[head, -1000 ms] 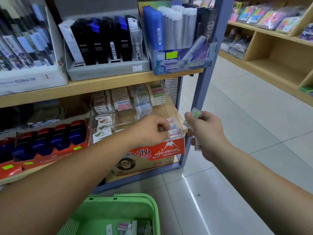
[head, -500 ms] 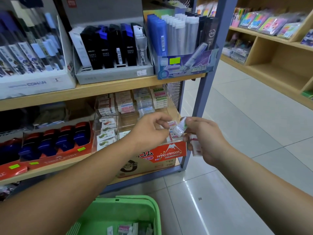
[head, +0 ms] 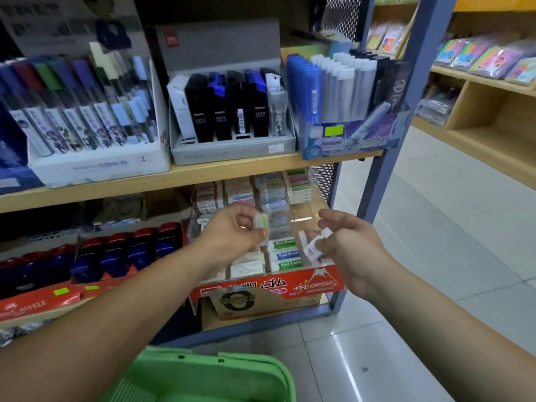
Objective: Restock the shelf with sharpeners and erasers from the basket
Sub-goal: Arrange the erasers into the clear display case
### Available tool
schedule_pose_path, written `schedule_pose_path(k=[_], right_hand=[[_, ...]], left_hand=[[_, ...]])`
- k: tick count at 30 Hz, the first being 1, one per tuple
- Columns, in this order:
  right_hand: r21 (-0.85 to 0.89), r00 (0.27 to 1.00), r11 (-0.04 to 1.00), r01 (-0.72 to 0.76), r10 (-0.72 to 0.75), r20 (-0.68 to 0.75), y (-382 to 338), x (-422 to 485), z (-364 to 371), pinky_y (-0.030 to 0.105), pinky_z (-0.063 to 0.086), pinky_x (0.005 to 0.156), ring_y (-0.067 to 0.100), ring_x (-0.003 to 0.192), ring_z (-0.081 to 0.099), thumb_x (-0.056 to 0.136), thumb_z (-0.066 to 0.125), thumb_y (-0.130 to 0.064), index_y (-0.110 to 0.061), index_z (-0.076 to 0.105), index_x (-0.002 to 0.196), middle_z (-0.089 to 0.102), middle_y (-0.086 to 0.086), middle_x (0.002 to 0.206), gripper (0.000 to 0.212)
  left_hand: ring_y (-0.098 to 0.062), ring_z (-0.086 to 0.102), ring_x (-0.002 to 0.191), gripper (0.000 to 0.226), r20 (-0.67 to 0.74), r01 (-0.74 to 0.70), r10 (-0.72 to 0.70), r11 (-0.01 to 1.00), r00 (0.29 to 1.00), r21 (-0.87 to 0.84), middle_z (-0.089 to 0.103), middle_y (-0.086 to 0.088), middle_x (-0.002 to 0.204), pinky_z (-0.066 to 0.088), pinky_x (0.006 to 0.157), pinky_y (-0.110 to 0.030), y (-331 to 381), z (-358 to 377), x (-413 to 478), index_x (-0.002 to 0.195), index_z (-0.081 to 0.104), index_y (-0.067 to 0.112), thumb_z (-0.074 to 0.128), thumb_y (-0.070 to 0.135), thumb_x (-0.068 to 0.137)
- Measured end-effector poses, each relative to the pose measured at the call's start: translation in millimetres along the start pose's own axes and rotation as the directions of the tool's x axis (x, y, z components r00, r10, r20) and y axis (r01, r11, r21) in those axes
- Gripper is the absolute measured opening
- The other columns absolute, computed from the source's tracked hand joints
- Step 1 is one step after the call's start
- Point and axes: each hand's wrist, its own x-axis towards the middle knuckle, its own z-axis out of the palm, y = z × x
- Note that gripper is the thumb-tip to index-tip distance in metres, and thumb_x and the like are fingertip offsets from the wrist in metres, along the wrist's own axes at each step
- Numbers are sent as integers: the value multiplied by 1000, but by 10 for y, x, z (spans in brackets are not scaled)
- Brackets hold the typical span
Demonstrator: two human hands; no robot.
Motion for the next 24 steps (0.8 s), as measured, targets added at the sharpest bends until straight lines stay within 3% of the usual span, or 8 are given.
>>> schedule_pose_path(k=[4,7,10,13,15,17,21,24], right_hand=[[121,997,993,12,-3,-82,0,92,97,52,65,77,35,90,78,87,68,17,-11,67,123,81,8,102,45],[113,993,991,76,-65,-98,46,107,160,53,63,90,29,95,78,91,71,10,-14,67,122,81,-1,101,40],[93,986,989,114,-101,-135,73,129,162,51,63,89,26,96,78,92,72,6,-15,69,119,81,-3,101,35],[45,981,990,132,-124,-146,75,122,157,52,63,89,25,96,78,94,71,4,-17,70,113,81,-5,98,28],[34,981,990,133,-127,-144,79,109,154,52,63,89,25,96,78,94,71,3,-17,70,112,81,-4,98,27],[26,982,991,128,-123,-144,81,107,150,50,64,87,25,95,78,94,70,3,-17,71,111,81,-3,99,26],[23,980,993,115,-109,-166,90,130,144,47,65,82,27,93,78,93,71,5,-16,72,108,81,0,100,26],[26,981,993,115,-109,-161,91,132,159,45,66,77,25,91,78,92,72,5,-16,73,107,81,0,100,26]], left_hand=[[-21,73,93,29,-44,34,-32,999,999,25,75,-7,98,63,78,-28,-41,-115,242,104,72,12,87,6,79],[-11,70,90,18,-13,-22,24,986,1000,166,74,8,98,55,71,-20,-48,-84,450,109,75,26,77,22,92],[-5,65,91,20,8,-92,95,943,995,320,70,12,105,46,71,-13,-10,0,652,116,71,30,71,25,96],[-8,64,92,14,-17,-84,105,878,994,471,70,11,106,49,73,-18,-21,64,841,103,66,37,69,24,97],[-10,65,97,11,6,-91,105,828,994,554,70,12,110,54,83,-24,-38,86,926,100,66,39,67,28,98],[-12,64,105,13,48,-122,119,770,992,627,68,14,120,52,92,-27,-35,89,956,110,71,38,64,34,100],[-13,60,119,25,143,-208,151,717,978,665,64,12,134,48,103,-29,-72,74,942,123,74,30,60,30,102],[-12,53,128,28,168,-215,141,773,976,597,58,10,139,39,108,-22,-143,52,924,128,72,27,63,27,102]])
